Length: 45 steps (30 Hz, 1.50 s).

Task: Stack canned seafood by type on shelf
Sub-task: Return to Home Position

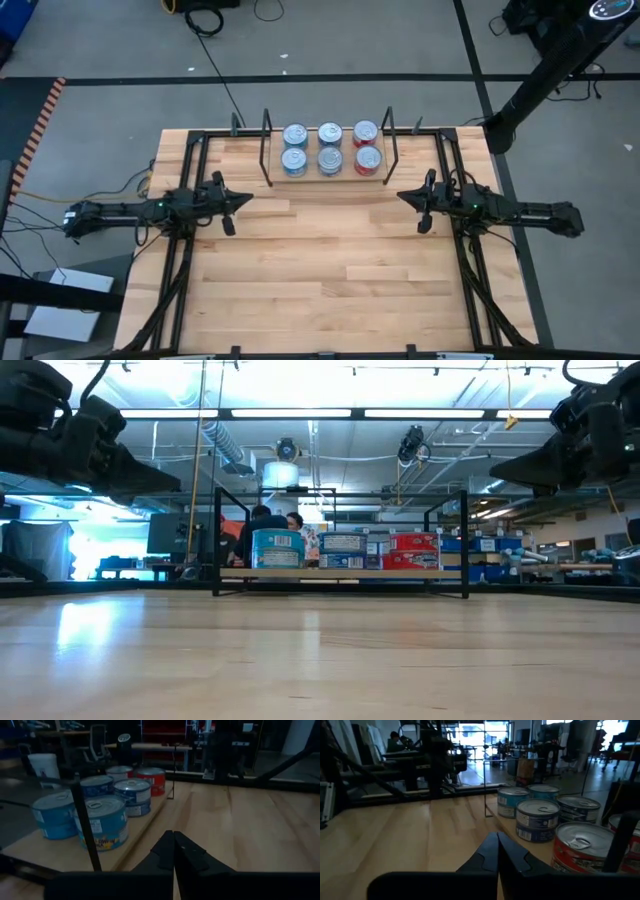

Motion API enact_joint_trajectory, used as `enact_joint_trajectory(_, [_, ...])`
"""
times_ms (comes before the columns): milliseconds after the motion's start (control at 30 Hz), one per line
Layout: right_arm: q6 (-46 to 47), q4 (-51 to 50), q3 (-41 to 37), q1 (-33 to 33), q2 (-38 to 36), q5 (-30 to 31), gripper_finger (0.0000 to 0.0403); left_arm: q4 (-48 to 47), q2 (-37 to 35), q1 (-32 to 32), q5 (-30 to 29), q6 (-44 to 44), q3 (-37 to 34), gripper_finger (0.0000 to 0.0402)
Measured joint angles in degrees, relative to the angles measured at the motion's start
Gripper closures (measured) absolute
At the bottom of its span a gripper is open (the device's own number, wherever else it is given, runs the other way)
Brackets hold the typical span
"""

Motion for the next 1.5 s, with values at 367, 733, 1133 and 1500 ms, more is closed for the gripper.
enact_joint_trajectory(367, [0.24, 0.04, 0.0, -0.23, 0.27, -0.19, 0.0392, 2.57, 1.86, -0.02, -0.16, -3.13, -0.02, 0.0394])
enact_joint_trajectory(733, [0.24, 0.07, 0.0, -0.22, 0.27, -0.21, 0.0392, 4.5, 1.85, -0.02, 0.09, -3.06, -0.02, 0.0394])
enact_joint_trajectory(1133, [0.25, 0.07, 0.0, -0.22, 0.27, -0.23, 0.0392, 4.68, 1.86, -0.02, 0.3, -3.02, -0.04, 0.0394])
enact_joint_trajectory(1500, [0.26, 0.07, -0.02, -0.22, 0.27, -0.23, 0.0392, 4.7, 1.86, -0.02, 0.3, -3.02, -0.04, 0.0394])
